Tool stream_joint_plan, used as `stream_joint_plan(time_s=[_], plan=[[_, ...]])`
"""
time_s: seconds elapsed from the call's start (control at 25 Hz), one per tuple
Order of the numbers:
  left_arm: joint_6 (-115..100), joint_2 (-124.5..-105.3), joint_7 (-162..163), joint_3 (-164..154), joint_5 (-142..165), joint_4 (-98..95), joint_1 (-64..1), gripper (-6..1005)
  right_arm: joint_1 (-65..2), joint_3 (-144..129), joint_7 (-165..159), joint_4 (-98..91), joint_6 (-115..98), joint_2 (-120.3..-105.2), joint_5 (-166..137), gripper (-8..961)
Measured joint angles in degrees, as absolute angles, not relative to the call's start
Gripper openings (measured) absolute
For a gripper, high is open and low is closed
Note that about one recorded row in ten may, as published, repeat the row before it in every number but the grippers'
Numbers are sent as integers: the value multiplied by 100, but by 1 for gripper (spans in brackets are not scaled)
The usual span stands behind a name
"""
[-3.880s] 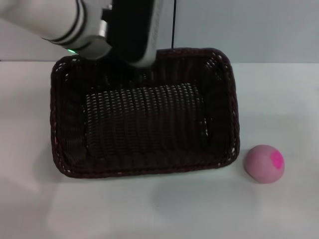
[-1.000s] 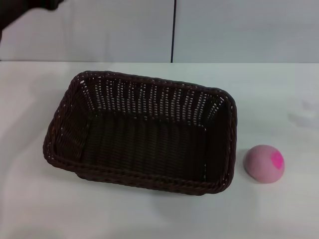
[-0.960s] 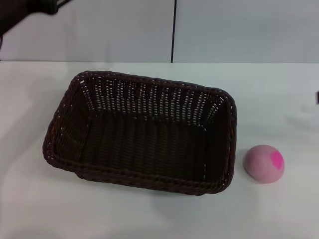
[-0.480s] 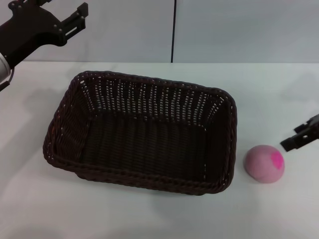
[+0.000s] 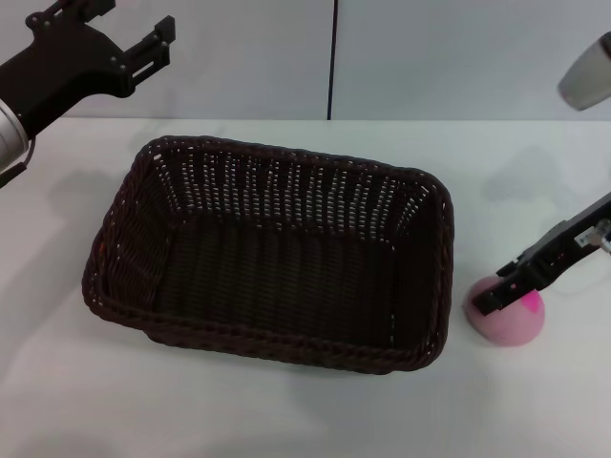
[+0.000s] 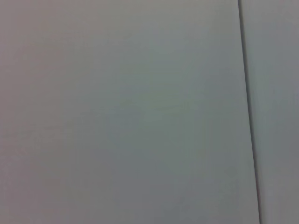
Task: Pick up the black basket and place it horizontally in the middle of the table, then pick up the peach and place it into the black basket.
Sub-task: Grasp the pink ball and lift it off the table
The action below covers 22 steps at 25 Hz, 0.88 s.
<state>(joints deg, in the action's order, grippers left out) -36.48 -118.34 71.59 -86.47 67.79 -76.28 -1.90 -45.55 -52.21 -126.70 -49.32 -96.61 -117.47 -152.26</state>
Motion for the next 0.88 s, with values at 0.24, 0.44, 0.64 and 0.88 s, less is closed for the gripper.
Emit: stream_joint_plan(time_s=[0.24,0.44,0.64,0.88], plan=[[-3648,-11831,7186,-8644,6775,-7629,-175,744,-4537,-5436,-12750,-5008,-9710,-11750,-15420,690],[-3648,-11835,7191,-8641,6771,-7627,-144,744,-4509,-5445,-12751,-5104,-9755,-11761,-15499,473],[-3647,-11837,7192,-8647,6767,-7597,-127,743,-4356,-5378,-12729,-5535,-9899,-11804,-15488,385],[-3654,-11839,7190,-8648,6766,-7562,-124,742,-4001,-4689,-12955,-7025,-10537,-11814,-15164,286]])
